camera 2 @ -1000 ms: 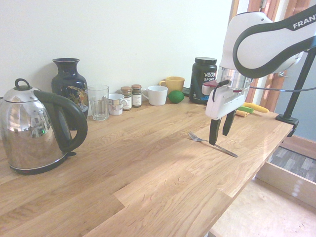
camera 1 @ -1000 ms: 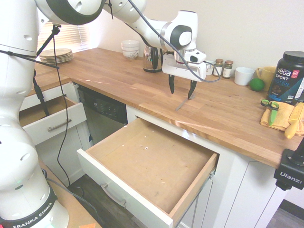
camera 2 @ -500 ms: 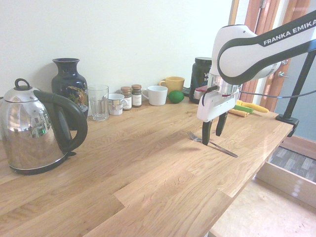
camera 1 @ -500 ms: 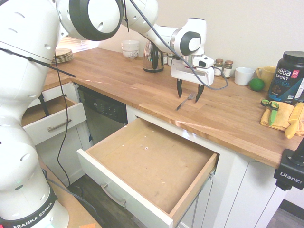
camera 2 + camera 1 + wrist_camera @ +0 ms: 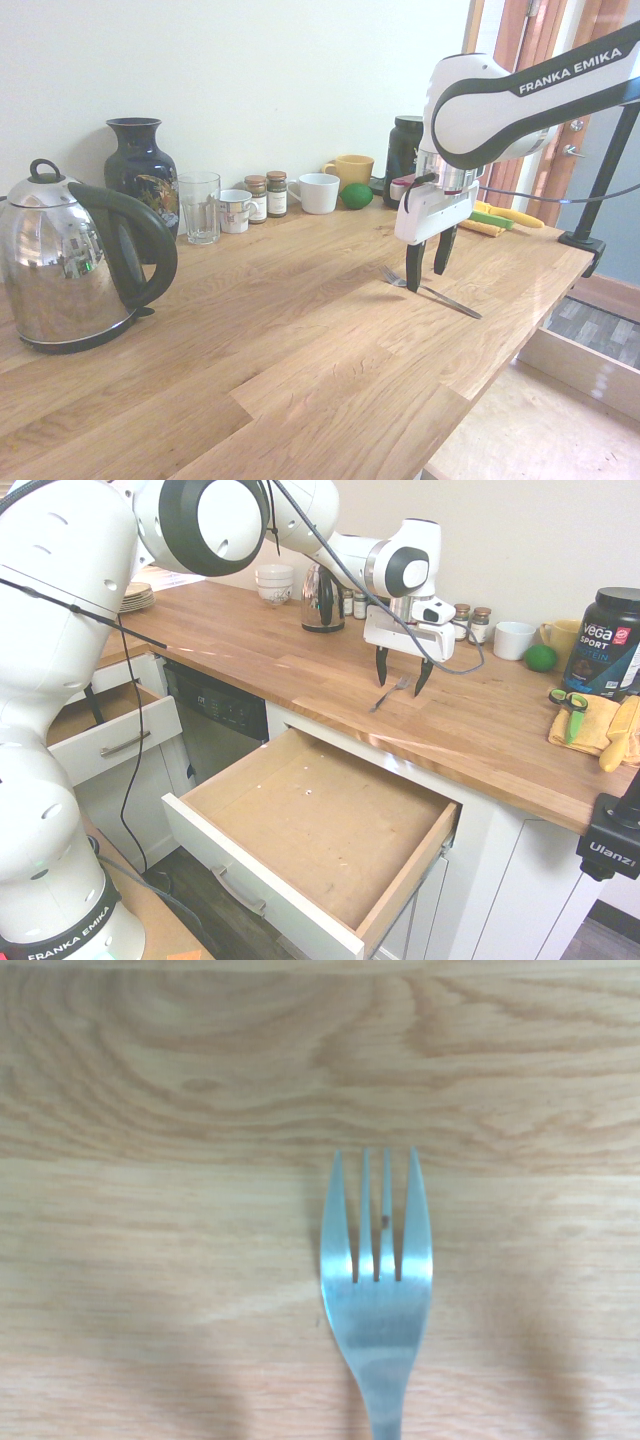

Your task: Put fork in the drawer

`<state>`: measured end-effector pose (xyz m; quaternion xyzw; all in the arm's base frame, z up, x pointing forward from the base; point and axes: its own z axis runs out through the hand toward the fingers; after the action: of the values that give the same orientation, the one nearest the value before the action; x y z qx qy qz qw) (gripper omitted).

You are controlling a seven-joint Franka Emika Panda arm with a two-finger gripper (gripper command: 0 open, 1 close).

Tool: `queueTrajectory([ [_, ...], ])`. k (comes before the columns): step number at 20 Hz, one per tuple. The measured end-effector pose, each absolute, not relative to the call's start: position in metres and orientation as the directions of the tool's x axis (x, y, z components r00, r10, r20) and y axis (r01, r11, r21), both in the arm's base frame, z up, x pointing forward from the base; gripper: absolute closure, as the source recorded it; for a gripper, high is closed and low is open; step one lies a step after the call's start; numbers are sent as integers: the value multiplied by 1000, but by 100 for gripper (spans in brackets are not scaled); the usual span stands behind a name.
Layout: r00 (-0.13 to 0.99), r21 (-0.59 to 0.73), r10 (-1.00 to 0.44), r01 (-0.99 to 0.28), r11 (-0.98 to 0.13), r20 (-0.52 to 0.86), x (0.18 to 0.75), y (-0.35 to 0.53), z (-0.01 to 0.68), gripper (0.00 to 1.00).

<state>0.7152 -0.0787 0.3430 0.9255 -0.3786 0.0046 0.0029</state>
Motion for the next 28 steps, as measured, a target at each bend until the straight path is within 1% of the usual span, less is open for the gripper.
queueTrajectory([
  [2,713,3,-701,-701,-713,9,715,-78,342,0],
  [3,714,4,-700,-700,-714,9,715,-78,341,100],
  [28,720,7,-694,-694,-720,7,716,-72,338,100],
])
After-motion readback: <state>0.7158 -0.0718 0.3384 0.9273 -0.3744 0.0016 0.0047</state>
